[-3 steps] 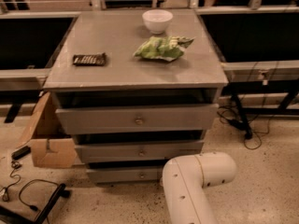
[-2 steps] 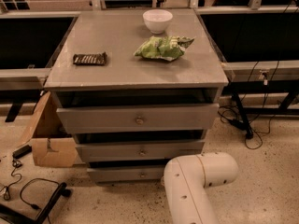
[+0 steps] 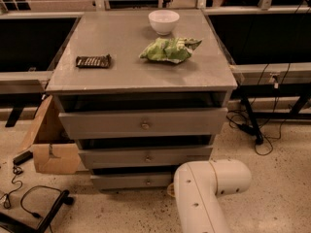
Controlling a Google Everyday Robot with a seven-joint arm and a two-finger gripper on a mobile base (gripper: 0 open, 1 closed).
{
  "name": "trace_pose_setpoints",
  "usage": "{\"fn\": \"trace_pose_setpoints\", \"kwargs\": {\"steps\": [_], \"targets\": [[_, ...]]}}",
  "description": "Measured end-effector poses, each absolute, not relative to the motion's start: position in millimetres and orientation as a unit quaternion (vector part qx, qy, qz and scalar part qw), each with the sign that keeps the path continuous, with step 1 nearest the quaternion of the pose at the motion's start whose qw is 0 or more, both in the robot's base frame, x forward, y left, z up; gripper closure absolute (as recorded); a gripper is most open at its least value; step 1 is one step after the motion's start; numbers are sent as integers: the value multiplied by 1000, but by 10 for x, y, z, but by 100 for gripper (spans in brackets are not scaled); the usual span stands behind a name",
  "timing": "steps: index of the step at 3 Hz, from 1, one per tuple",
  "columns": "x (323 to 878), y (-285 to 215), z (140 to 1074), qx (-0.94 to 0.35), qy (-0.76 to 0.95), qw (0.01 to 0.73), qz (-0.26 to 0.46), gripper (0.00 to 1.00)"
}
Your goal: Close bottom drawer
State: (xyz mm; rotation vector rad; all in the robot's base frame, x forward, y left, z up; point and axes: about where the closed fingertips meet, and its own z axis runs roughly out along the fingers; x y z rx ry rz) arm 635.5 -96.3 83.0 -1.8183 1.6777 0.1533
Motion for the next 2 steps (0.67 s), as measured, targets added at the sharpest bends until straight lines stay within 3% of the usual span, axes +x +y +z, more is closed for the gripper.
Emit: {"fn": "trace_pose_setpoints", "kwargs": {"steps": [1, 2], "targets": [[6075, -1080, 958, -686, 648, 326, 55, 100], [5301, -1314, 1247, -703, 644, 297, 56, 100]]}}
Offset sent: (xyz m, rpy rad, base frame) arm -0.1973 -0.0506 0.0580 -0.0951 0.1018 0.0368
